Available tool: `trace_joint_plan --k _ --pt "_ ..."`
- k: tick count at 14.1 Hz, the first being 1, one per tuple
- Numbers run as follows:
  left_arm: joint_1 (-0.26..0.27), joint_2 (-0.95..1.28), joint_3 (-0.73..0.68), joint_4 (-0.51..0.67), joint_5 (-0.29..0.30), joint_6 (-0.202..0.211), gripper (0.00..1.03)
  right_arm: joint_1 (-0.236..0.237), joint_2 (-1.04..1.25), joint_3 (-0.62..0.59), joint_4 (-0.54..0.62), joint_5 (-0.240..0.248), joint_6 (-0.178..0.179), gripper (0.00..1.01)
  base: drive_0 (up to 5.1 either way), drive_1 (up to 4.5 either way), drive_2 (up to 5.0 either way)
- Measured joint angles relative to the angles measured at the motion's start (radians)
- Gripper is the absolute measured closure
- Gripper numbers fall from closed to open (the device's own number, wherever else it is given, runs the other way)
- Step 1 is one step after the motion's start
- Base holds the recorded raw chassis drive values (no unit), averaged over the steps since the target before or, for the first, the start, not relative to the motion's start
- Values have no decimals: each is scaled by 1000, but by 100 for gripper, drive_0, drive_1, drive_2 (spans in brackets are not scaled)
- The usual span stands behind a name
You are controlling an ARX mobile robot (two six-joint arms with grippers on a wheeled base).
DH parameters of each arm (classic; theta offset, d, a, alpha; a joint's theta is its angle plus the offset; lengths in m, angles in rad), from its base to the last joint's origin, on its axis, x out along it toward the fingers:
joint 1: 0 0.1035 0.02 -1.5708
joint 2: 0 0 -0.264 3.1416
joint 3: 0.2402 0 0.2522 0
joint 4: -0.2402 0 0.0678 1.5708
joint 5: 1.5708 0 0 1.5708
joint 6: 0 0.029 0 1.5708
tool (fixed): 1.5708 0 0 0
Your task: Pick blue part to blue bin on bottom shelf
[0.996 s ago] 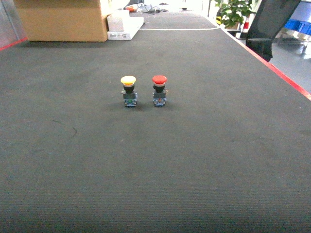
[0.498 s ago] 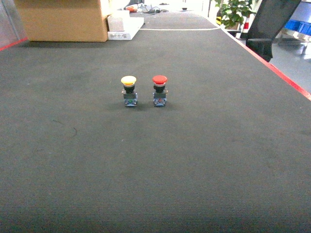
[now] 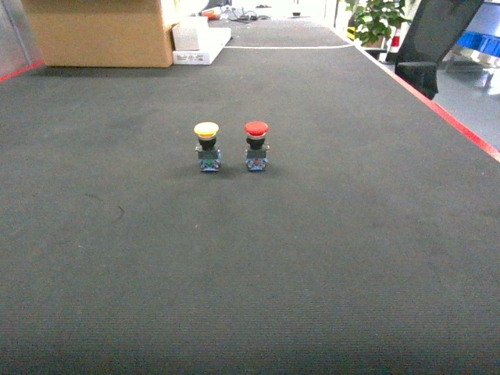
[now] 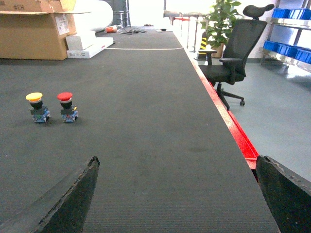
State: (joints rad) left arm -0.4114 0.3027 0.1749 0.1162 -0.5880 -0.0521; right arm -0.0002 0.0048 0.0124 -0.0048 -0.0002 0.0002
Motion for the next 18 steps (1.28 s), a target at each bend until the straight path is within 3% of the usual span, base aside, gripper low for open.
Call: trace_joint_plan --k 5,18 --pt "0 -3 0 3 -1 0 59 0 0 0 -1 0 0 3 -13 -220 194" --pt "0 -2 0 0 -4 1 59 0 0 0 0 0 0 3 -175 -175 -175"
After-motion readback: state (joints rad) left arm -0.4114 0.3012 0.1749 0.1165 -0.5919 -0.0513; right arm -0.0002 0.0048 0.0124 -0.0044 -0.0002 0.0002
